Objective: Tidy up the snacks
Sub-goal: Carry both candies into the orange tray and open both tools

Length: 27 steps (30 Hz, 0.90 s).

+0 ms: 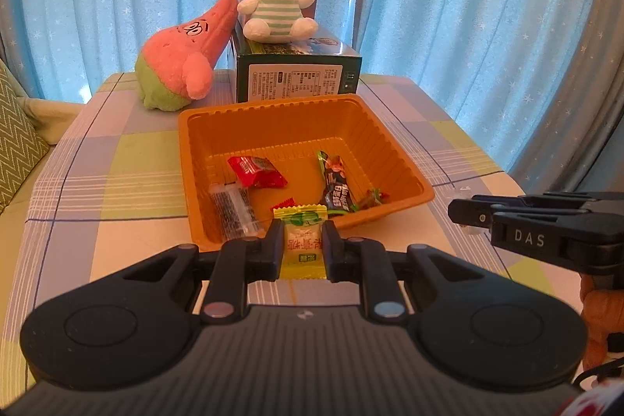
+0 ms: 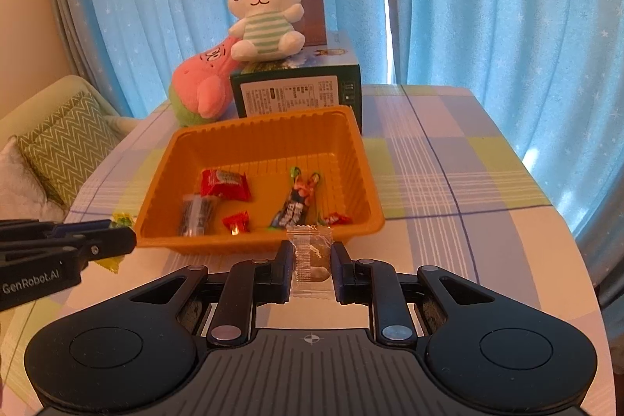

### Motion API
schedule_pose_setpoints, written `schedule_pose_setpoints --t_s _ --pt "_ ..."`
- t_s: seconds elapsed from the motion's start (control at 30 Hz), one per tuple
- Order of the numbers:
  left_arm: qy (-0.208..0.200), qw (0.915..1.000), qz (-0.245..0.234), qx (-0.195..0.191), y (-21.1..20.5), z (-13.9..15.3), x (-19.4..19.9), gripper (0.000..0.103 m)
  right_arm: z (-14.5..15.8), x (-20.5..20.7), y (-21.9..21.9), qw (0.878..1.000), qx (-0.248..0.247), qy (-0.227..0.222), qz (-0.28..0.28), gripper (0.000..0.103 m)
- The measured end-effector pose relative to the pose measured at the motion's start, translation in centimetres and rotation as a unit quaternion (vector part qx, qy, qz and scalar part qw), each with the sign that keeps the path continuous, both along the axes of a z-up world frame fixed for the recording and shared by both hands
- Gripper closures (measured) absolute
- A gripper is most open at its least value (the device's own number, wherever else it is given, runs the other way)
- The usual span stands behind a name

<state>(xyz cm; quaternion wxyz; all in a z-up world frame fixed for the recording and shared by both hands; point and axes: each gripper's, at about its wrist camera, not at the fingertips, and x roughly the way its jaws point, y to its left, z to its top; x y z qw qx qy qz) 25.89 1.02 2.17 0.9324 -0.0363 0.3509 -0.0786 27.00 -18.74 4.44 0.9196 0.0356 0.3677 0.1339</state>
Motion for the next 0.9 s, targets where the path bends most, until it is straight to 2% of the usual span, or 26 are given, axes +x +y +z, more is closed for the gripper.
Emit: schedule_pose_setpoints --t_s 0.53,0.9 --pt "0.013 0.9998 0.012 -0.006 1.4 -1.2 7.4 0.085 -0.7 7.6 1.4 1.0 0.012 0.013 0.012 0.082" --pt "0.024 0.9991 0.023 -0.027 2.2 -2.8 9.7 0.084 -1.9 9.2 1.8 1.0 0.014 0.024 0.015 0.082"
